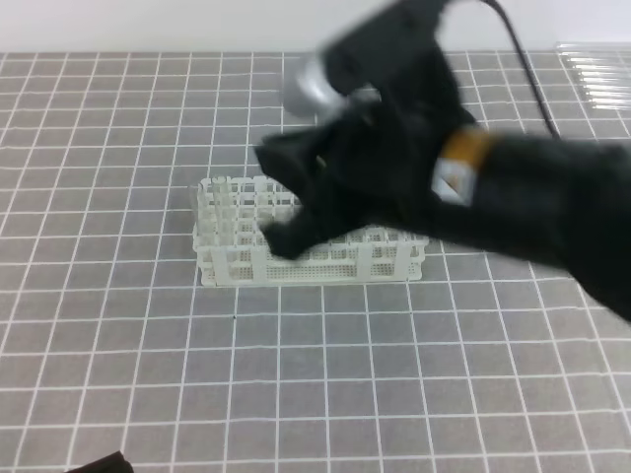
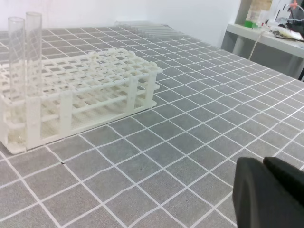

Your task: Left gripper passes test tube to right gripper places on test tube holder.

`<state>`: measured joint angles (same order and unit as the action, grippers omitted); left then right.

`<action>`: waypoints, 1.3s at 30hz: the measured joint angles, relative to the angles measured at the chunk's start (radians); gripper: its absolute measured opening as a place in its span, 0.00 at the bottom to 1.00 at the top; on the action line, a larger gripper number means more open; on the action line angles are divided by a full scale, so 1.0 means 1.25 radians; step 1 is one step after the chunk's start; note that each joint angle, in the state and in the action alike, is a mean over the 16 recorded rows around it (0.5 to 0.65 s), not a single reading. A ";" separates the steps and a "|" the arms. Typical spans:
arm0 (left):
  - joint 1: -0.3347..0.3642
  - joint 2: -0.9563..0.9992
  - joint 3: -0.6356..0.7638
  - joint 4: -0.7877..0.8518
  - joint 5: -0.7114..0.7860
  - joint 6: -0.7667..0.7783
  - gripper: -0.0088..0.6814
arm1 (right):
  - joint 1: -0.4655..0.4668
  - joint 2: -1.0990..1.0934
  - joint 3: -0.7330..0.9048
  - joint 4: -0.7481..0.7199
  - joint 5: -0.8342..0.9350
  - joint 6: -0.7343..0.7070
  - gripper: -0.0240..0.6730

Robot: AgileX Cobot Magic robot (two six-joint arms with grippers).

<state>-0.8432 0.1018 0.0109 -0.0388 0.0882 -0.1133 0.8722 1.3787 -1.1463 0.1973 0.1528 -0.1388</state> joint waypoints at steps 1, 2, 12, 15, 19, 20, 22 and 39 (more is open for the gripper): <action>0.000 0.000 0.000 0.000 0.000 0.000 0.01 | 0.002 -0.026 0.021 0.002 0.008 0.000 0.02; 0.000 0.000 0.000 0.000 0.000 0.000 0.01 | 0.003 -0.053 0.044 0.004 0.014 0.000 0.02; 0.000 0.000 0.000 0.000 0.000 0.000 0.01 | 0.013 -0.337 0.268 0.000 0.066 0.000 0.02; 0.000 0.000 -0.001 0.000 0.001 0.000 0.01 | 0.012 -0.405 0.302 -0.018 0.100 0.000 0.02; 0.000 -0.001 -0.002 0.000 0.002 0.000 0.01 | 0.010 -0.467 0.323 -0.059 0.147 0.000 0.02; 0.000 -0.001 -0.002 0.000 0.002 0.000 0.01 | 0.006 -0.479 0.327 -0.070 0.156 0.002 0.02; 0.000 -0.001 -0.002 0.000 0.002 0.000 0.01 | -0.008 -0.500 0.335 -0.088 0.172 0.006 0.02; 0.000 -0.003 -0.007 0.000 0.008 0.000 0.01 | -0.423 -0.840 0.643 -0.064 0.135 0.041 0.02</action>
<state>-0.8428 0.0987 0.0025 -0.0393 0.0981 -0.1132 0.3430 0.3289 -0.3421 0.1179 0.3219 -0.0878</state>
